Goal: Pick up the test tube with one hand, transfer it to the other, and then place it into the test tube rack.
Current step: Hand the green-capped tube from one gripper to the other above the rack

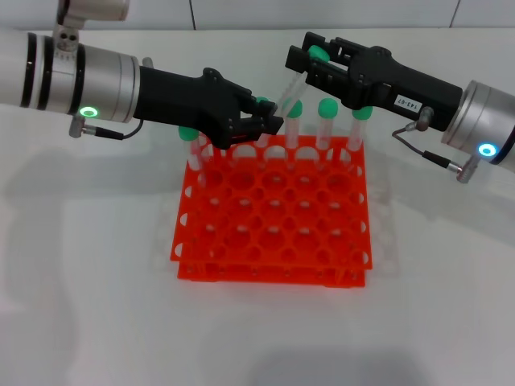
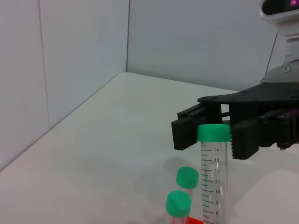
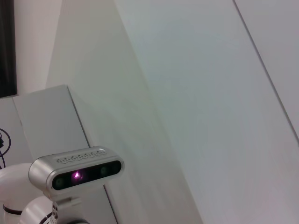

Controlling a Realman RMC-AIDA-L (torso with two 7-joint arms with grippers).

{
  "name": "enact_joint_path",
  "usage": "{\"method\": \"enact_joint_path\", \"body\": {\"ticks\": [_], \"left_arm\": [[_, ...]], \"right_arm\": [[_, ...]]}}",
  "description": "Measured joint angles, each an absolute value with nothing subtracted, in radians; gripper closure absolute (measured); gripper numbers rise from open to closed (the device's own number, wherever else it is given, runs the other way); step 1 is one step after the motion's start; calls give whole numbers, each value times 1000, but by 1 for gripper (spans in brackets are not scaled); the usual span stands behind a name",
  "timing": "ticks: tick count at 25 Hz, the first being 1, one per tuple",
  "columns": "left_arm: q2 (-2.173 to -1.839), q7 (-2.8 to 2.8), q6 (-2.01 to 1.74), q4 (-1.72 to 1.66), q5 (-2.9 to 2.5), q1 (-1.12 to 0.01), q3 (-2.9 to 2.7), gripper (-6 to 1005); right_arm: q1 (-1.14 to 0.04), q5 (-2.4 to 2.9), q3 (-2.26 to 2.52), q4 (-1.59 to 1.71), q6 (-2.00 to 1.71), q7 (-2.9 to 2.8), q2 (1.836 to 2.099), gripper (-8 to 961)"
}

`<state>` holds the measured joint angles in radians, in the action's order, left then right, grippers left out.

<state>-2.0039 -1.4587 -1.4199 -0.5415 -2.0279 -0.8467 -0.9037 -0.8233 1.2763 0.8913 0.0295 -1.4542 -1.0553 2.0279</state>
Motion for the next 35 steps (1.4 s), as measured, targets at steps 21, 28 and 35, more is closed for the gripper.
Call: {"method": "enact_joint_path", "body": {"ticks": [21,28,35], "left_arm": [[-2006,-1507,-1419,-556,-2022,-845,-898,721],[-2011,-1559,-1422,-598,-2024,-833,-901,693],[-2012,-1690,-1510,-759,-2029,-784,-907,410]], "right_arm": [[-810,1278,892,34,-1464,-1059,2028,693],[-803,1283,893,37,-1475,-1062,2028,688],[-785,1284,893,49,-1494,-1064,2028,683]]}}
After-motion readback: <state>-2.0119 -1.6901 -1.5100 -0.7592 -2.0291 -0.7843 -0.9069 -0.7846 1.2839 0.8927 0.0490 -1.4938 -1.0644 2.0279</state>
